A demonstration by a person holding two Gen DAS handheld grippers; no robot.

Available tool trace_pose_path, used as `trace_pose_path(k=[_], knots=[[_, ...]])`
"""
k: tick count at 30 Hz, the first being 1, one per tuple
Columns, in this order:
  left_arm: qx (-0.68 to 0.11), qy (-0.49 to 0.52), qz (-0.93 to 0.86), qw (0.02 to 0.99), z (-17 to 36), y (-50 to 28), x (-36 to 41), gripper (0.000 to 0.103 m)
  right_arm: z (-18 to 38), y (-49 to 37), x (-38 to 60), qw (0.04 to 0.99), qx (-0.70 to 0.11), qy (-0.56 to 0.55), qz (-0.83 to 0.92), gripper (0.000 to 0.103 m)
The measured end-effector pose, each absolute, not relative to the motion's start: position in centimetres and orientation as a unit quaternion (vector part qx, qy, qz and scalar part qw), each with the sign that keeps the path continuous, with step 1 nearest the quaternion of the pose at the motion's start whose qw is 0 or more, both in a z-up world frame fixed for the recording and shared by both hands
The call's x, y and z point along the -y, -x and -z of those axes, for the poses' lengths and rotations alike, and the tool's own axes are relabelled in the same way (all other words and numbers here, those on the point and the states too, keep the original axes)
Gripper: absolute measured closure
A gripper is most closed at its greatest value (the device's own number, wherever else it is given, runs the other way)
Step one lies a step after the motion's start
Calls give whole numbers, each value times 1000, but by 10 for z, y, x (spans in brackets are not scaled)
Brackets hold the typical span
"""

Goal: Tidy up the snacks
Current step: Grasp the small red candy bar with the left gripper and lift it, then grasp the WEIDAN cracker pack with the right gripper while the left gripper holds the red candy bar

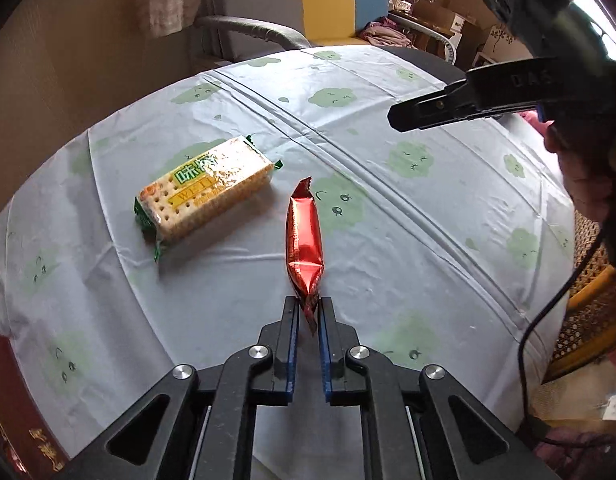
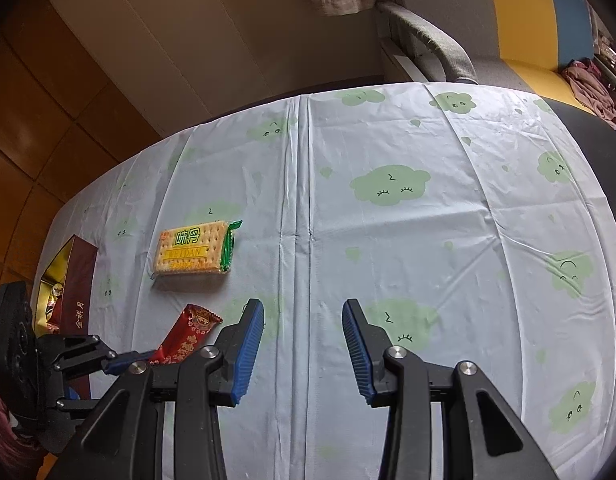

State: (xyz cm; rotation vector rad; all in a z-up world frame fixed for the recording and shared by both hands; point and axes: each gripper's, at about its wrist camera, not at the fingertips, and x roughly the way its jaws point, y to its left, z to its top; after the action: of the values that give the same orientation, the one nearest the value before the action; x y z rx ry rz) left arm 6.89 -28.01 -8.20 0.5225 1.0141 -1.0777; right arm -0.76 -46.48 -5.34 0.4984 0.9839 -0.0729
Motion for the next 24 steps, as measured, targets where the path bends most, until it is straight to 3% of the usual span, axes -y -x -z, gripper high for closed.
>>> trace_pose_path(k=[1, 3, 4, 15, 16, 17, 24], knots=[[-463, -224, 488, 705, 79, -71, 278, 89, 53, 8, 465, 851, -467, -237, 34, 61], [-462, -206, 493, 708, 72, -75, 277, 59, 52, 8, 465, 852, -465, -238, 35, 61], [-454, -206, 490, 716, 68, -77, 279, 56, 52, 8, 466, 852, -464, -238, 35, 61], [-460, -252, 415, 744, 90, -99, 325, 56, 48, 7, 464, 858, -459, -229, 28, 61], [-465, -254, 410, 742, 94, -101, 328, 61, 48, 7, 464, 859, -458, -225, 30, 61], [-469, -258, 405, 741, 98, -101, 327, 81, 47, 8, 463, 860, -458, -223, 31, 61], [-466, -219, 400, 758, 94, -75, 287, 82, 52, 2, 434, 861, -475, -179, -21, 61]])
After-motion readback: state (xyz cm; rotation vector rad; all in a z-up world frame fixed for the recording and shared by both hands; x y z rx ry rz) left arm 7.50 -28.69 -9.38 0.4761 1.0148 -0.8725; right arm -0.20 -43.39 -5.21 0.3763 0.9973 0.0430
